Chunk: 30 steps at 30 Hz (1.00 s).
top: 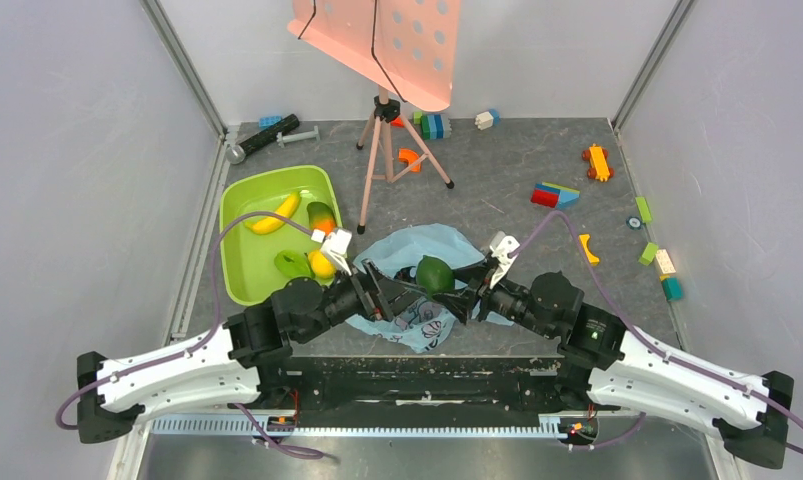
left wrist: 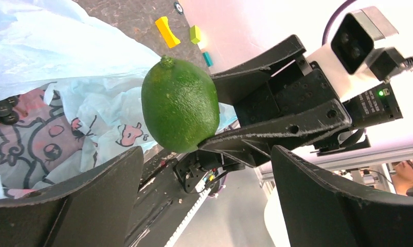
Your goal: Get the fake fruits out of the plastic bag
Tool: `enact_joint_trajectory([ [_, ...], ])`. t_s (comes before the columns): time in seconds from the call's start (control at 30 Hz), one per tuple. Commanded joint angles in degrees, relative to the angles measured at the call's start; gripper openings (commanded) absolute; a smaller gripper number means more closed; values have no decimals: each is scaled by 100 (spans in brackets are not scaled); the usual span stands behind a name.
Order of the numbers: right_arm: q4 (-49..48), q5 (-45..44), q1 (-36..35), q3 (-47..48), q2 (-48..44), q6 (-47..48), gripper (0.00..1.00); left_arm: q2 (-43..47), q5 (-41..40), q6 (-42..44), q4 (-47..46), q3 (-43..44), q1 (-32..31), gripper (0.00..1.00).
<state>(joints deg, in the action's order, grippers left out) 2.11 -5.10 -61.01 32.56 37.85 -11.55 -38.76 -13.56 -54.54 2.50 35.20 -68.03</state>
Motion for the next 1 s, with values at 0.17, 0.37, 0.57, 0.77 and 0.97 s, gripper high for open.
enact_joint_trajectory([
  [0.17, -872, 685, -40, -82, -86, 176, 26, -560, -89, -557, -764, 231, -36, 100],
  [0.37, -1088, 980, -35, -186, -141, 155, 25, -781, -110, -662, -930, 253, -37, 100],
  [0.57, -1045, 1148, -36, -206, -153, 173, 25, -705, -278, -707, -1041, 176, -35, 97],
  [0.77, -1033, 1032, -34, -209, -168, 207, 26, -668, -121, -581, -1400, 49, -35, 80],
  [0.97, -985, 1002, -34, -197, -220, 236, 40, -576, -129, -481, -1542, -36, -39, 53],
])
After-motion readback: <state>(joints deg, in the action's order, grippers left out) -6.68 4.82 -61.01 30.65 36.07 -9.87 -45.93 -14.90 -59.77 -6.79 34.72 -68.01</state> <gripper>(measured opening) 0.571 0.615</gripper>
